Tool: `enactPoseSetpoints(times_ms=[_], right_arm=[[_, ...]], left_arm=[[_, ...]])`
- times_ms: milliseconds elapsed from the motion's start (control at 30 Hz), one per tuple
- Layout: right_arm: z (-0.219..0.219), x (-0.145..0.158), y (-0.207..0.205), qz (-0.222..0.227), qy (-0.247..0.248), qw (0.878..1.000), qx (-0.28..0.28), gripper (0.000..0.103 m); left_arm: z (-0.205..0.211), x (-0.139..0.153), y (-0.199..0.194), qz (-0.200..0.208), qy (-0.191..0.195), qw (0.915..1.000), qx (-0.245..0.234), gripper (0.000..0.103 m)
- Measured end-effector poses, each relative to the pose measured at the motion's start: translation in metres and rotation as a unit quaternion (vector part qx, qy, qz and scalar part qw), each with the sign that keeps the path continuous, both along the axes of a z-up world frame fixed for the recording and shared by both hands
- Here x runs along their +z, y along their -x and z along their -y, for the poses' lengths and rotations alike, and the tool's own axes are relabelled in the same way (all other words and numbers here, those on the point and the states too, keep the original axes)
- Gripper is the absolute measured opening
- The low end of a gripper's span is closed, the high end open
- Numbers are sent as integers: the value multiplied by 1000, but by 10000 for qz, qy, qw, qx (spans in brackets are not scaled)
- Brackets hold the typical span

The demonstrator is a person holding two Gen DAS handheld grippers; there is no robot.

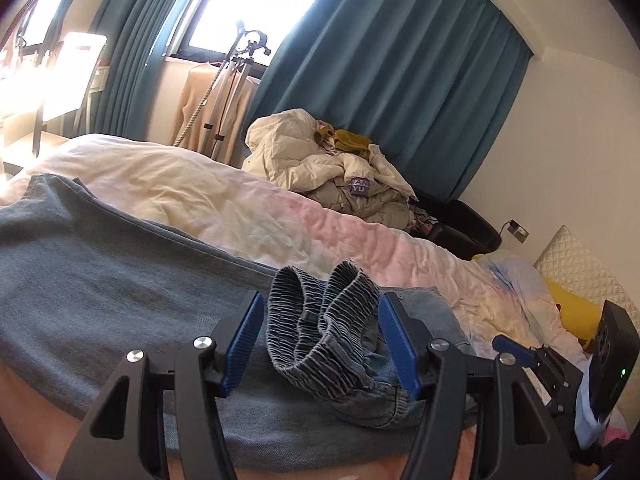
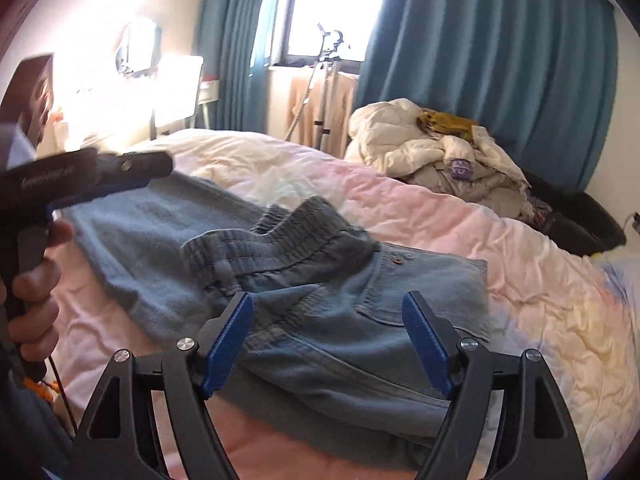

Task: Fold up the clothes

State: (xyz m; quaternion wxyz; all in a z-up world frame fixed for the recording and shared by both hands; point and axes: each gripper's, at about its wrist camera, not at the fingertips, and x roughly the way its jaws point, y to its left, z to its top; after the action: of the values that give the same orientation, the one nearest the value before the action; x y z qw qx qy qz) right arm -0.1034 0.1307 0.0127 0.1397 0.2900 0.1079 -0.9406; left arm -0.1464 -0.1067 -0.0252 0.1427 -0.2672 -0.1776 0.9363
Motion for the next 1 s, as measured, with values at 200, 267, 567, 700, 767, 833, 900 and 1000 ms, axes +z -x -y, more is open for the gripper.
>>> enactPoseSetpoints(times_ms=[200,267,567,700,767,833,900,1000], right_arm=[[-75,-12,13,-51,594,9891,-1349,78],[-99,-13,15,-50,855,9789,-1853,78],[-164,-58,40,905,2393,9348,-2463,78],[-174,-67,42,843,3086,9160,-2422,78],[-174,-69,44,878,3192,9136,-2360,78],[-170,-78,51,1088,3140,9147,-2299,78],[-165,-97,60,1538,3080,9099,-2314,78],[-165,-119,64,1915,3282,8954,-2321,78]], left_arm=[[-20,-14,5,253,401,9988,-91,61],[-22,-17,7,316,394,9986,-124,61],[-18,-37,20,789,192,9967,-68,61],[-14,-45,25,1018,-68,9947,-106,61],[-14,-49,28,1116,-176,9935,-140,61],[-15,-54,31,1241,-200,9920,-125,61],[-15,-60,34,1369,-241,9903,-77,61],[-11,-68,37,1513,-645,9863,-89,61]])
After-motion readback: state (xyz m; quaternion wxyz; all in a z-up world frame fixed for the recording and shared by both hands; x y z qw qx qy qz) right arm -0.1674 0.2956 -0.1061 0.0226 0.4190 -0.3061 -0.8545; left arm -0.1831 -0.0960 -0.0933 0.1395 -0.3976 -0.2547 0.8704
